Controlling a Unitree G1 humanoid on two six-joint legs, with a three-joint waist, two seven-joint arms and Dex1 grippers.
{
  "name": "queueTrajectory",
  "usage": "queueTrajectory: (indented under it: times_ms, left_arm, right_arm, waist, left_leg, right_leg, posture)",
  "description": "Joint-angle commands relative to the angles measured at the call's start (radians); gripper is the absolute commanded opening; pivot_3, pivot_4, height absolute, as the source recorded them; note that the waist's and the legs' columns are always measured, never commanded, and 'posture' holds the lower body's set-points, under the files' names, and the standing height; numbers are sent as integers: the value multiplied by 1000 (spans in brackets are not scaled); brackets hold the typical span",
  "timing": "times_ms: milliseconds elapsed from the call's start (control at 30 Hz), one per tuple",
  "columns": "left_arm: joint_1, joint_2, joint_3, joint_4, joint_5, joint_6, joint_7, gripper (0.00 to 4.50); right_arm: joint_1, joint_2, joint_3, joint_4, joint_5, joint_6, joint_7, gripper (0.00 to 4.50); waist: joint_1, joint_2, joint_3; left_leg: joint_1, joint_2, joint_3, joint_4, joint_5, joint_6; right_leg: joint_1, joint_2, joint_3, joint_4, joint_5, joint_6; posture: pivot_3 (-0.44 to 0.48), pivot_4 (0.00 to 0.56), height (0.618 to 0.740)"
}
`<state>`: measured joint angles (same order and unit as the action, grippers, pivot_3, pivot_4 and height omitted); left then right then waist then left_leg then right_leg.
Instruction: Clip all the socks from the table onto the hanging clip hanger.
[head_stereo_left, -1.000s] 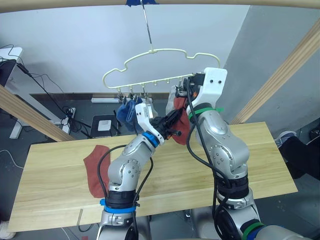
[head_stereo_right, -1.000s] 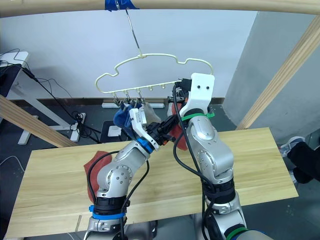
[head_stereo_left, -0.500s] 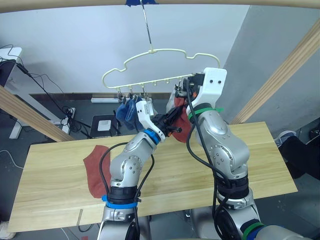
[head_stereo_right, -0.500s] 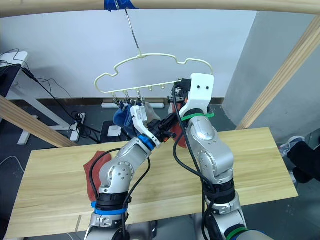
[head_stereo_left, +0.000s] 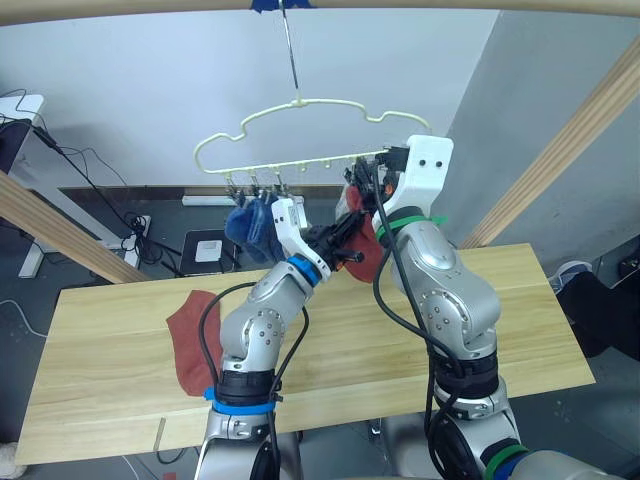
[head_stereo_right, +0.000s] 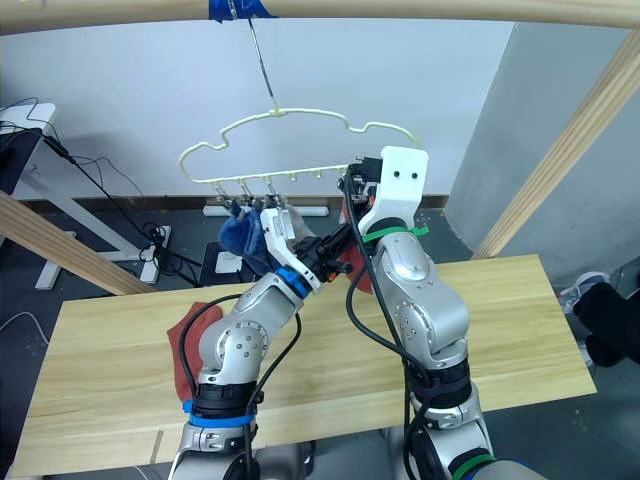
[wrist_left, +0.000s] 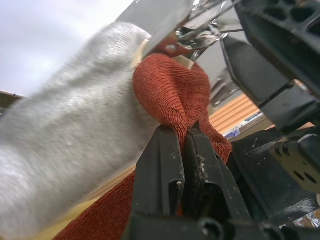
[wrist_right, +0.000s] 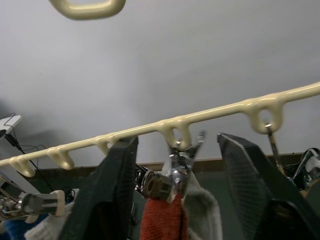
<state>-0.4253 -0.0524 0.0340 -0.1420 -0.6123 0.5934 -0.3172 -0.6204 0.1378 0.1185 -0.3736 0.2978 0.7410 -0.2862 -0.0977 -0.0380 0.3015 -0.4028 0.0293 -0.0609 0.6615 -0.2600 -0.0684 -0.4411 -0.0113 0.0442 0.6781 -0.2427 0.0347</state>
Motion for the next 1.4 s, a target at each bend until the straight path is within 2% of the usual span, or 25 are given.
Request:
queueTrajectory:
  times_ms: [33, 133, 167, 400, 567, 767, 867, 967, 1100, 1300, 1367, 1400]
  left_arm:
    - [-12, 2, -19, -10, 14, -36, -18, 0]
    - [4, 38, -42, -13, 67, -75, -29, 0]
    - [11, 56, -49, -16, 83, -88, -42, 573]
    - [72, 201, -108, -67, 190, -177, -138, 2587]
    - [127, 293, -132, -102, 219, -210, -212, 2587]
    - [164, 343, -129, -141, 218, -218, -251, 2587]
    - [186, 384, -127, -169, 214, -243, -307, 2587]
    - [202, 475, -98, -235, 181, -232, -389, 2587]
    - [202, 572, -25, -312, 104, -176, -437, 2587]
    - [179, 670, 46, -402, 9, -94, -464, 2587]
    - [165, 683, 49, -418, -2, -80, -458, 2646]
    - [154, 684, 51, -422, -9, -69, -447, 2646]
  right_arm:
    - [-18, 79, -8, -74, 30, -1, 2, 2515]
    - [0, 48, -3, -116, 67, 42, 42, 2515]
    - [8, 31, 1, -133, 77, 58, 58, 2545]
    - [54, -83, 24, -231, 107, 142, 186, 2545]
    - [118, -212, 64, -317, 125, 168, 308, 2545]
    - [195, -312, 87, -401, 136, 149, 399, 2545]
    - [227, -341, 82, -429, 115, 123, 409, 2545]
    - [267, -378, 69, -453, 22, 70, 361, 2545]
    - [298, -335, 45, -433, -89, 45, 246, 2545]
    - [290, -272, 80, -351, -179, -3, 206, 2545]
    - [278, -246, 82, -314, -206, -18, 190, 2896]
    - [269, -232, 79, -293, -221, -23, 180, 2896]
  waist:
    - [0, 0, 0]
    - [0, 0, 0]
    - [0, 0, 0]
    - [-11, 0, 0]
    - [-11, 0, 0]
    - [-11, 0, 0]
    - [-11, 0, 0]
    - [-11, 0, 0]
    - [-10, 0, 0]
    - [-8, 0, 0]
    - [-5, 0, 0]
    - [-4, 0, 0]
  left_leg:
    - [0, 0, 0, 0, 0, 0]
    - [0, 0, 0, 0, 0, 0]
    - [0, 0, 0, 0, 0, 0]
    - [0, 0, 0, -1, 0, 0]
    - [0, 0, 0, -1, 0, 0]
    - [0, 0, 0, -1, 0, 0]
    - [0, 0, 0, -1, 0, 0]
    - [0, 1, -1, -1, 0, 0]
    - [0, 1, 0, -1, 0, 0]
    - [1, 1, 0, -1, 0, 0]
    - [1, 1, 0, -1, 0, 0]
    - [1, 1, 0, -1, 0, 0]
  right_leg:
    - [0, 0, 0, 0, 0, 0]
    - [0, 0, 0, 0, 0, 0]
    - [0, 0, 0, 0, 0, 0]
    - [0, 0, 0, -1, 0, 0]
    - [0, 0, 0, -1, -2, 4]
    - [0, 0, 0, -1, -3, 4]
    - [0, 0, 0, -1, -3, 5]
    - [0, 0, 0, -1, -3, 5]
    - [0, 0, 0, -1, -3, 5]
    - [0, 1, 1, -1, -3, 5]
    - [0, 1, 1, -1, -3, 5]
    - [0, 1, 1, -1, -3, 5]
  posture:
    - [-160, 263, 740]
    - [-159, 263, 740]
    - [-159, 264, 740]
    - [-156, 264, 740]
    - [-151, 262, 740]
    - [-151, 258, 740]
    - [-148, 255, 740]
    - [-146, 255, 740]
    - [-136, 253, 740]
    - [-101, 254, 740]
    - [-101, 254, 740]
    - [-88, 253, 740]
